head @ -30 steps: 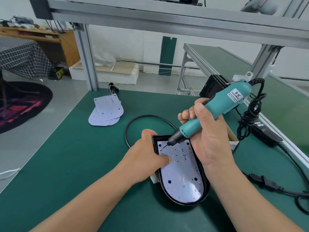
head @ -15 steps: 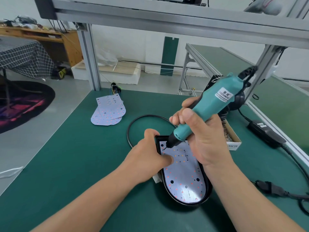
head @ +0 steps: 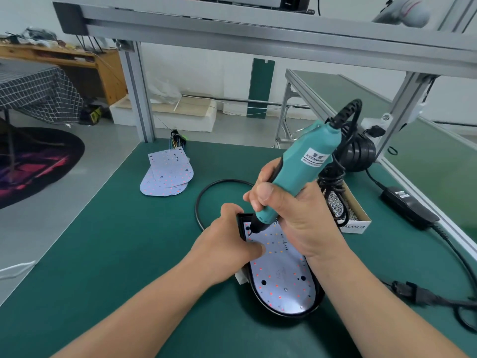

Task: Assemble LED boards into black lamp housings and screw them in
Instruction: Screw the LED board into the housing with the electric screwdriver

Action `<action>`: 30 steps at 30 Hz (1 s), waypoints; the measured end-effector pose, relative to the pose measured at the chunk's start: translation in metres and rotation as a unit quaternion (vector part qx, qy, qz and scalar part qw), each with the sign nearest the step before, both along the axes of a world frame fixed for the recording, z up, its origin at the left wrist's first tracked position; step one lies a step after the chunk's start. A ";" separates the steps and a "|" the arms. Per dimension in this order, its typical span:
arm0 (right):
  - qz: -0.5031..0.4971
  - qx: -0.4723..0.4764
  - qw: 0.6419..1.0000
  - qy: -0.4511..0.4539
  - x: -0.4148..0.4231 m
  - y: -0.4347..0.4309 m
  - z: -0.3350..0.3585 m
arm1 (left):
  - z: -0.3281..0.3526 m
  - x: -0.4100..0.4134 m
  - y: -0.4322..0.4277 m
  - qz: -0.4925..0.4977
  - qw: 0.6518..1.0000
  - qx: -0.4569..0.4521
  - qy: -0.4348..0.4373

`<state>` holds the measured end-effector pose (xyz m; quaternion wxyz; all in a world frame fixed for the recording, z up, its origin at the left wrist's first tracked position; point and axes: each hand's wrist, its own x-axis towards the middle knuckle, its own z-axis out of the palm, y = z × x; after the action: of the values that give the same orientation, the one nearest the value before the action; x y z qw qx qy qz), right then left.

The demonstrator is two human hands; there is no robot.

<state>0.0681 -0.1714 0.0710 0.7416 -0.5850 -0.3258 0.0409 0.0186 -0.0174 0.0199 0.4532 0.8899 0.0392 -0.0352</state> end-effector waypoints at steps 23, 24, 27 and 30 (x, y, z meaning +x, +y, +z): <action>-0.144 0.109 0.981 0.071 0.007 -0.067 0.022 | -0.007 0.009 0.003 -0.004 0.996 -0.084 0.014; -0.185 0.090 0.974 0.094 0.013 -0.080 0.020 | -0.008 0.009 0.003 -0.001 0.997 -0.081 0.008; -0.278 0.028 0.947 0.157 0.032 -0.122 0.011 | -0.010 0.010 0.006 0.004 0.997 -0.074 -0.008; -0.334 -0.022 0.922 0.196 0.047 -0.165 0.002 | -0.011 0.012 0.009 0.015 0.997 -0.075 -0.026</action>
<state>0.1147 -0.3362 0.0726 0.7480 -0.6565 0.0413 -0.0878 0.0305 -0.0088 0.0086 0.5196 0.8535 0.0381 -0.0078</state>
